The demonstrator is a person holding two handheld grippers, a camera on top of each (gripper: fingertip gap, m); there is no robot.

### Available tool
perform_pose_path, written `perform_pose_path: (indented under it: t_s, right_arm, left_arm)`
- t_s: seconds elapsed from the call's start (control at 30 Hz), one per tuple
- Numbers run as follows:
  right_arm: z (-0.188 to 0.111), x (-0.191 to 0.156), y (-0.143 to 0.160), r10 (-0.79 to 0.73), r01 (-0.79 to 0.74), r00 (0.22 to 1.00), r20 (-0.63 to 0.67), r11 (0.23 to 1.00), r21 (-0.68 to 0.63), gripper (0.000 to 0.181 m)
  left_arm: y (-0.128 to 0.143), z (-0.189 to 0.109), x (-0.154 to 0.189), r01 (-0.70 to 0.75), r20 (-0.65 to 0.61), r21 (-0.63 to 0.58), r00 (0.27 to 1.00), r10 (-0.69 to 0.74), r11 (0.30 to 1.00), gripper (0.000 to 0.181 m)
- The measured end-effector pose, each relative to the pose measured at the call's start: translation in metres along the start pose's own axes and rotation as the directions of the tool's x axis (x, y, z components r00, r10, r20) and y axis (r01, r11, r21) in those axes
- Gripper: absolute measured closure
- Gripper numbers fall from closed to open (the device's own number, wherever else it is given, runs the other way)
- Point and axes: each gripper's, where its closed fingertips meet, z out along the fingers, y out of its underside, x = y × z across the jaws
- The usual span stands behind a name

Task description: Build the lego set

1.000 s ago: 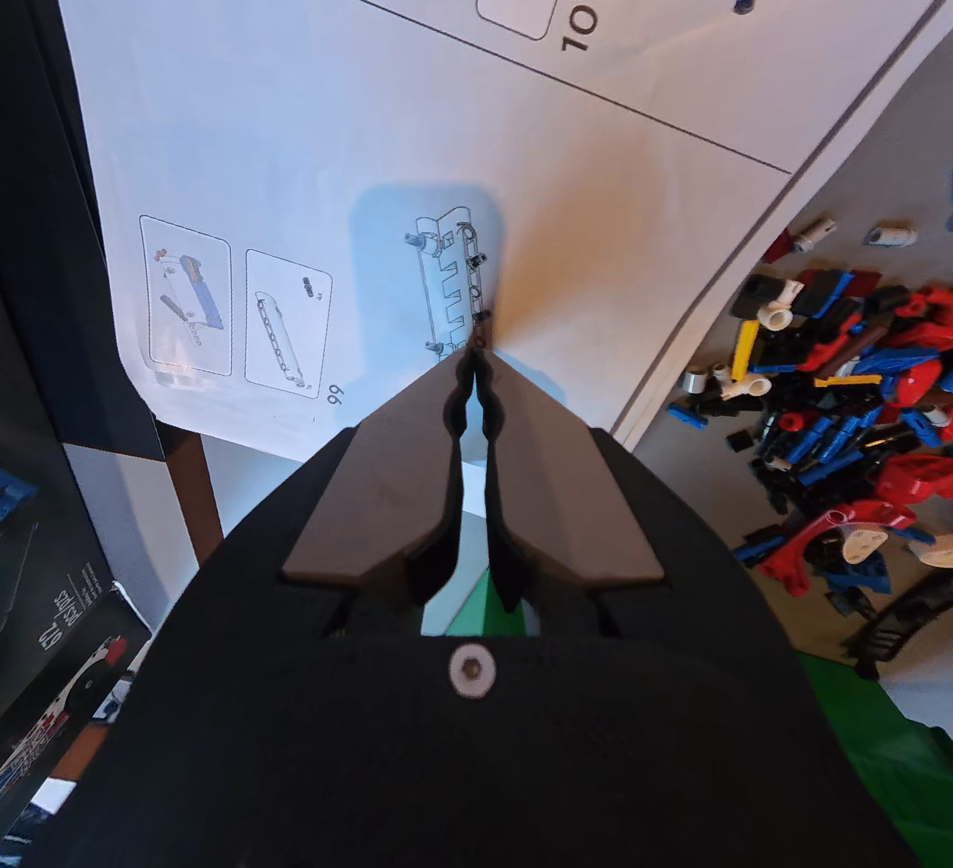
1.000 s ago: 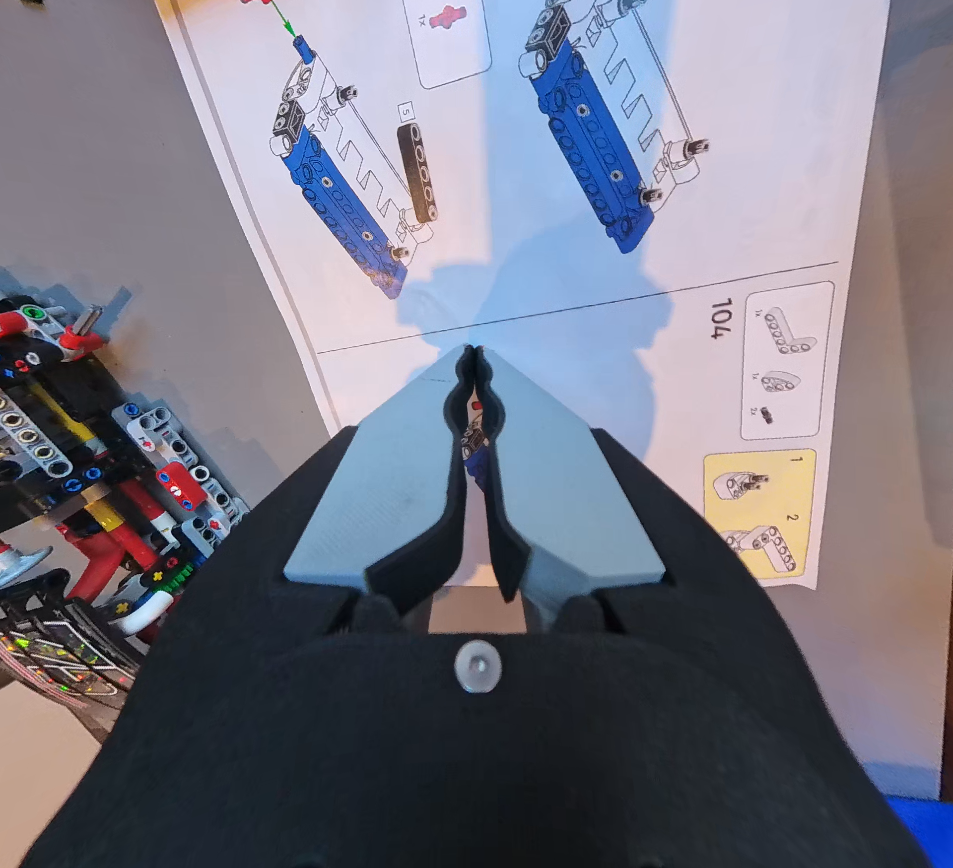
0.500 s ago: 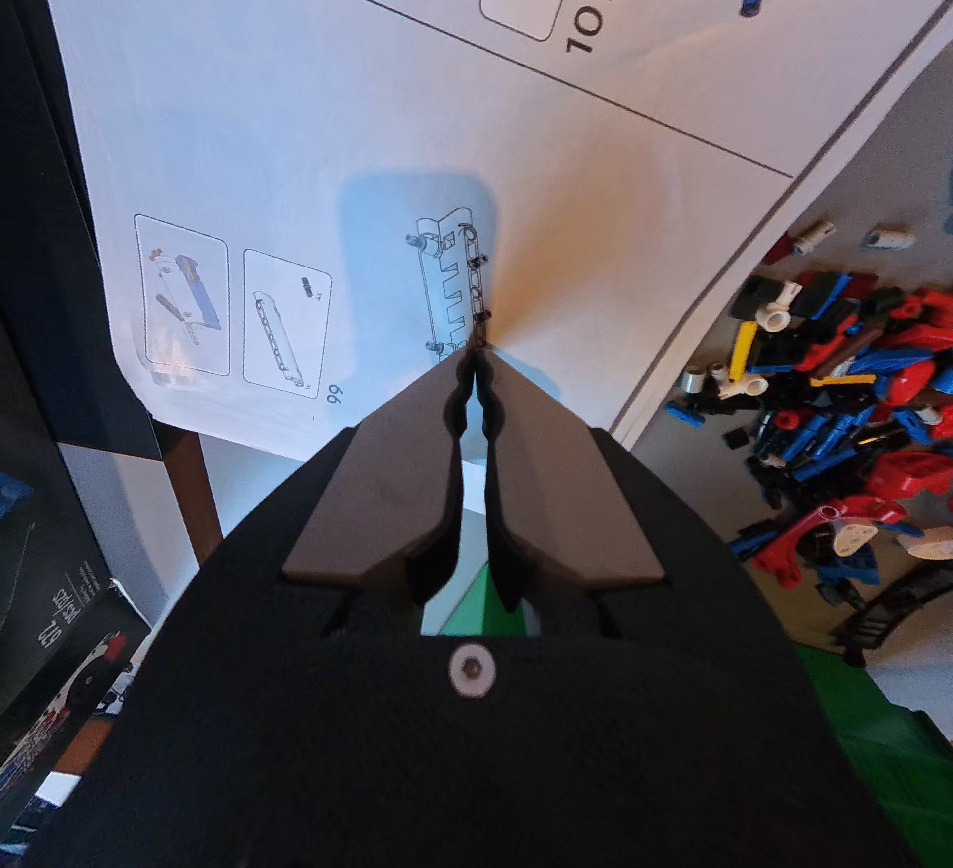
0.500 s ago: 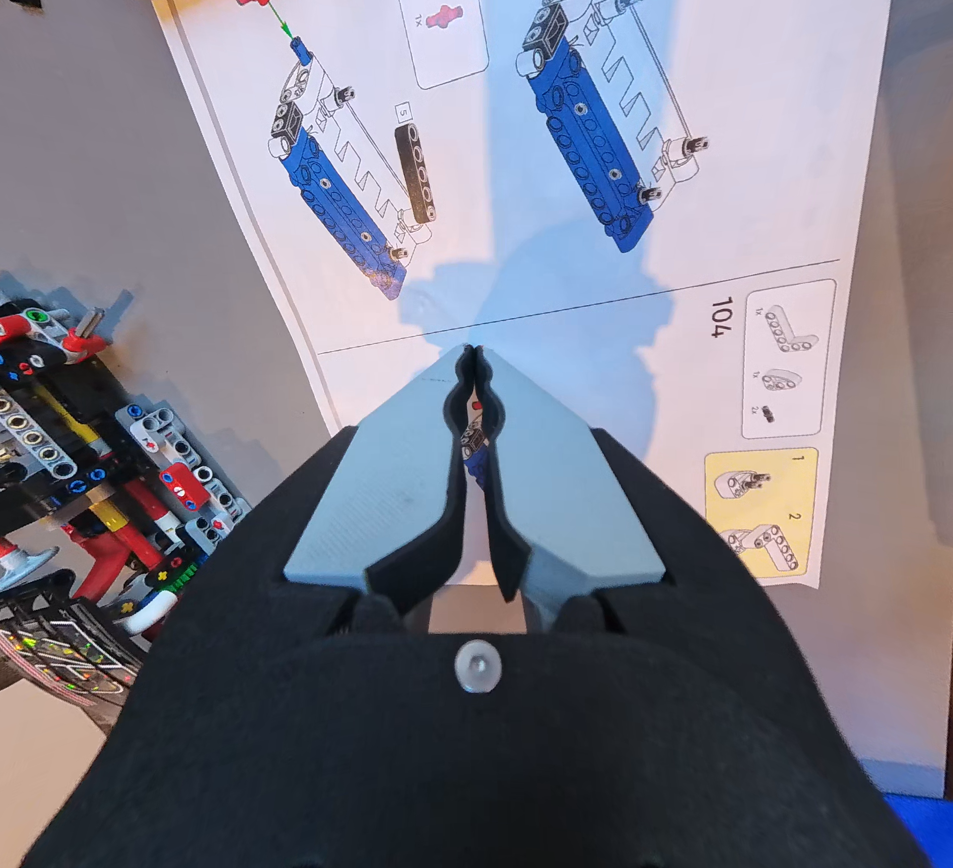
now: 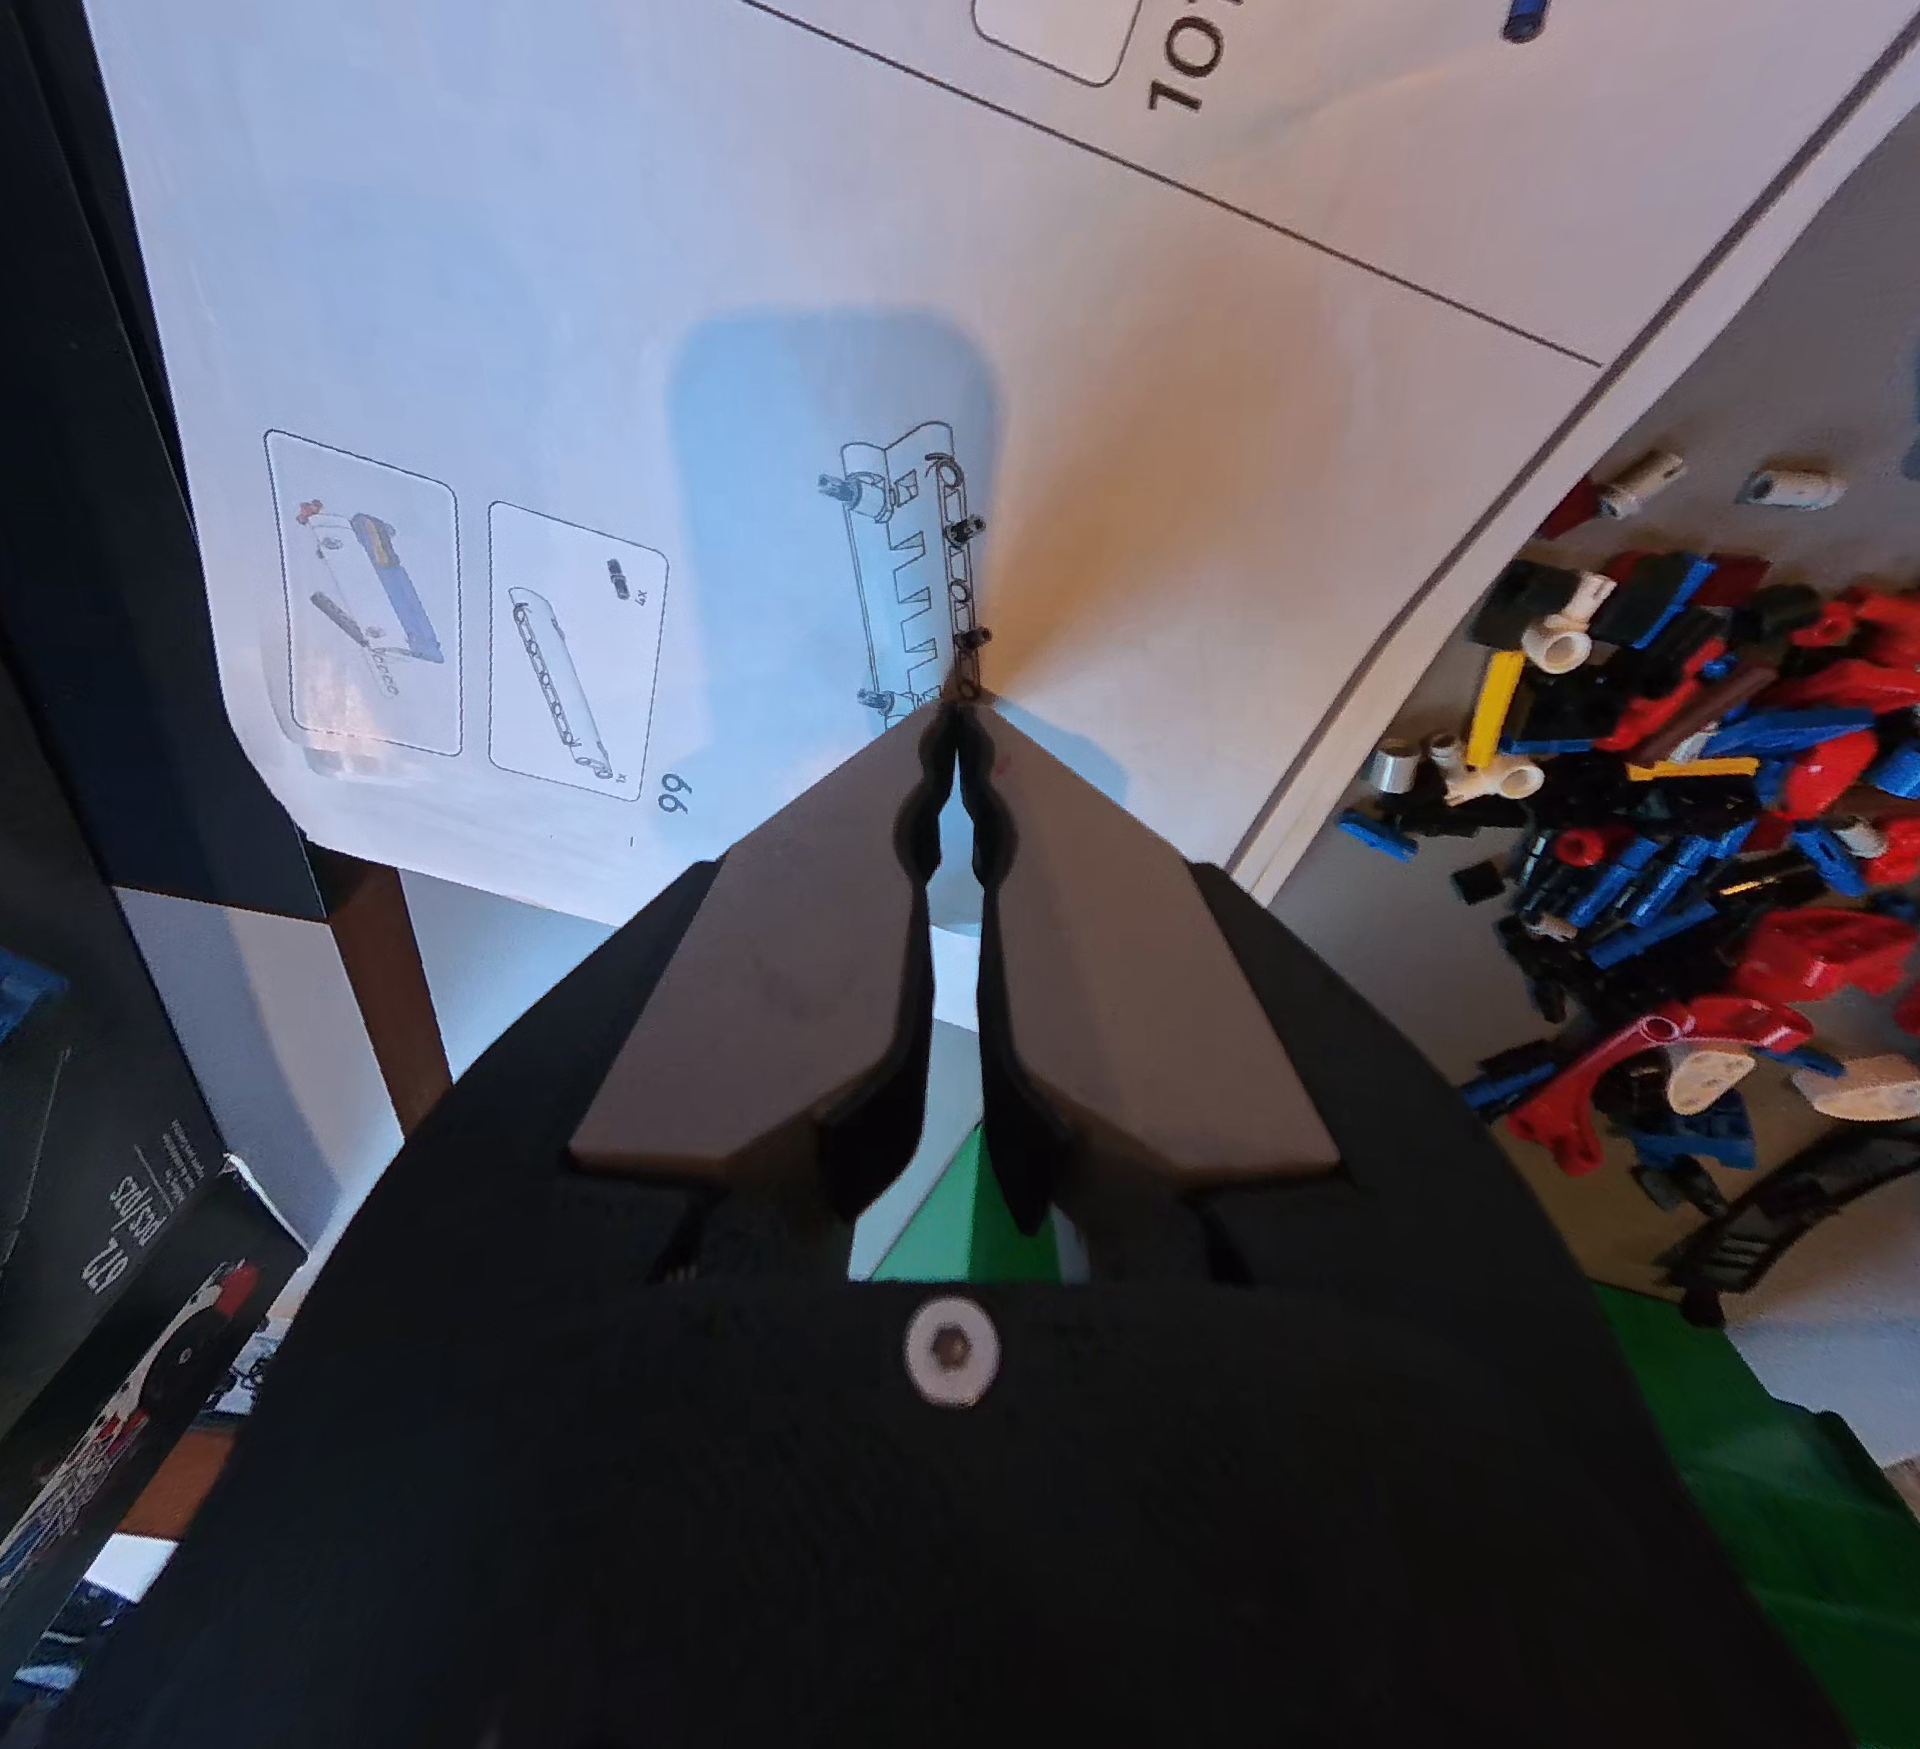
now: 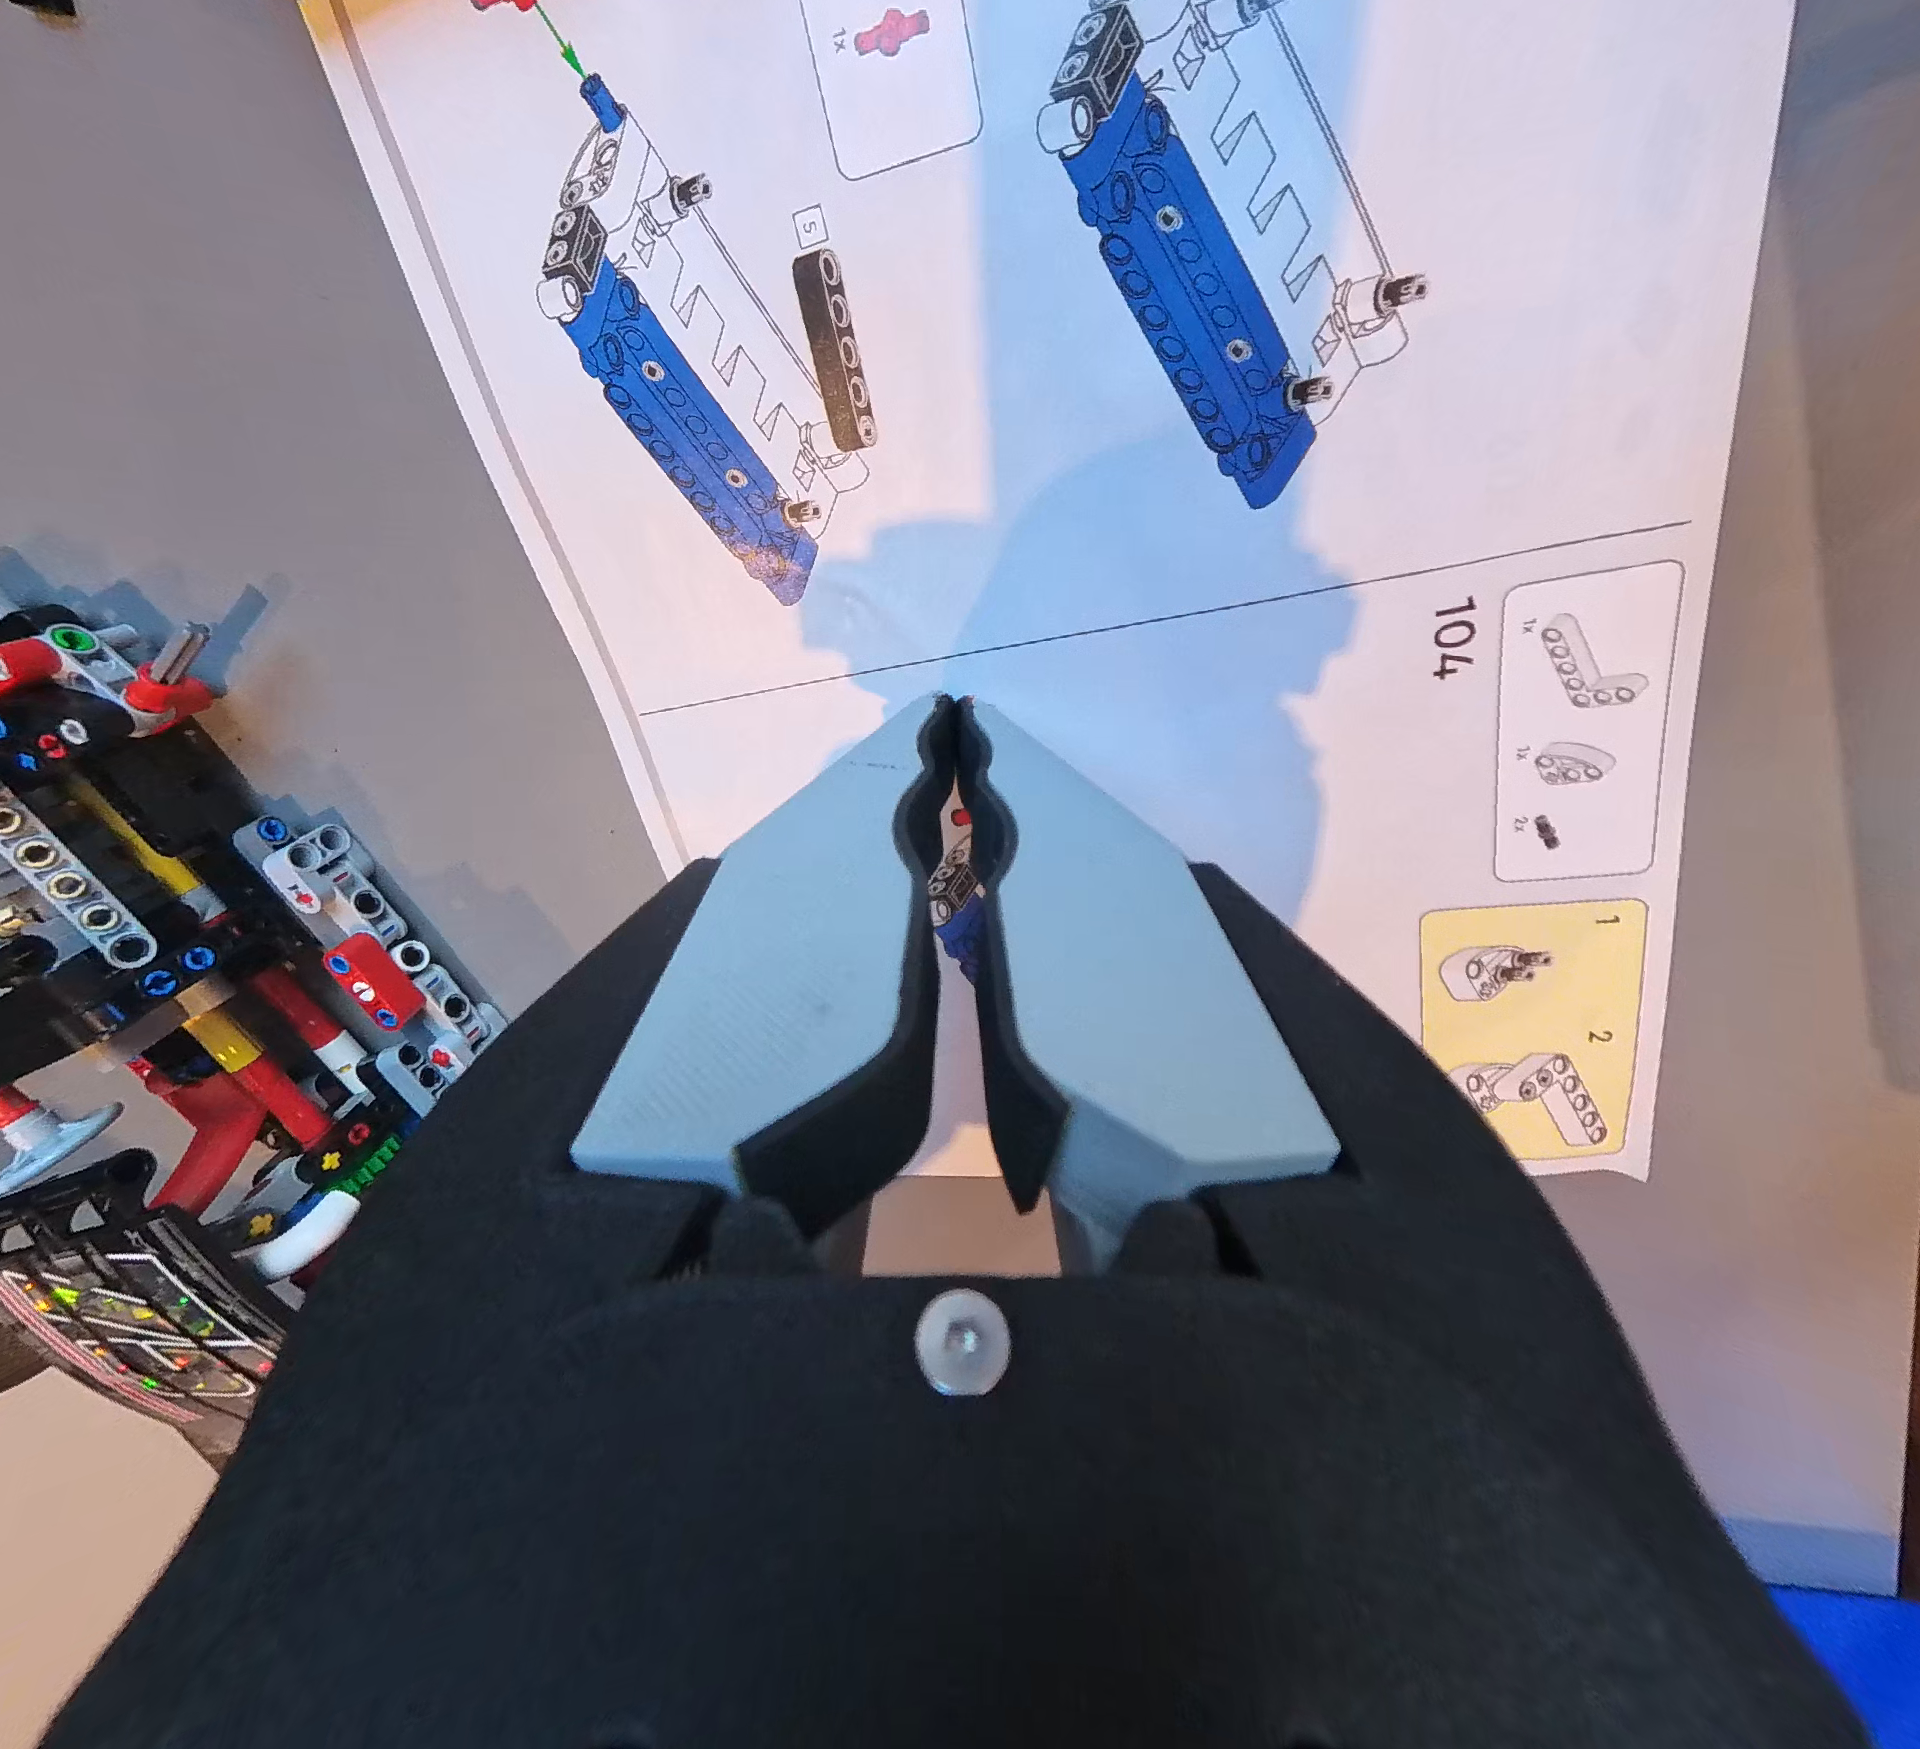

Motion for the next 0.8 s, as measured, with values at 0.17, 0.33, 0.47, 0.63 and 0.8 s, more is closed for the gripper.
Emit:
perform_pose_path:
  t_s: [0.17,0.33,0.47,0.63,0.8]
  right_arm:
    - [0.000,0.000,-0.001,0.041,-0.041,0.999,0.012,0.999,0.020,0.181]
    - [-0.004,-0.004,0.002,0.041,-0.041,0.999,0.028,0.999,0.006,0.181]
    - [-0.034,-0.027,-0.010,0.099,-0.110,0.988,0.118,0.990,0.089,0.181]
    - [-0.102,-0.063,-0.007,0.063,-0.051,0.998,-0.027,0.942,0.332,0.181]
    - [-0.148,-0.150,0.041,0.075,-0.005,0.992,-0.101,0.826,0.563,0.181]
  left_arm:
    - [0.000,0.000,0.000,0.023,0.000,0.004,1.000,-0.023,1.000,0.181]
    - [0.008,0.000,-0.008,0.024,0.070,-0.071,0.997,-0.019,0.997,0.181]
    - [0.024,-0.001,-0.008,0.048,0.128,-0.158,0.991,-0.027,0.986,0.181]
    - [0.024,-0.036,-0.016,0.096,0.263,-0.103,0.962,-0.066,0.990,0.181]
    - [0.021,-0.113,0.001,0.112,0.410,0.021,0.905,-0.111,0.993,0.181]
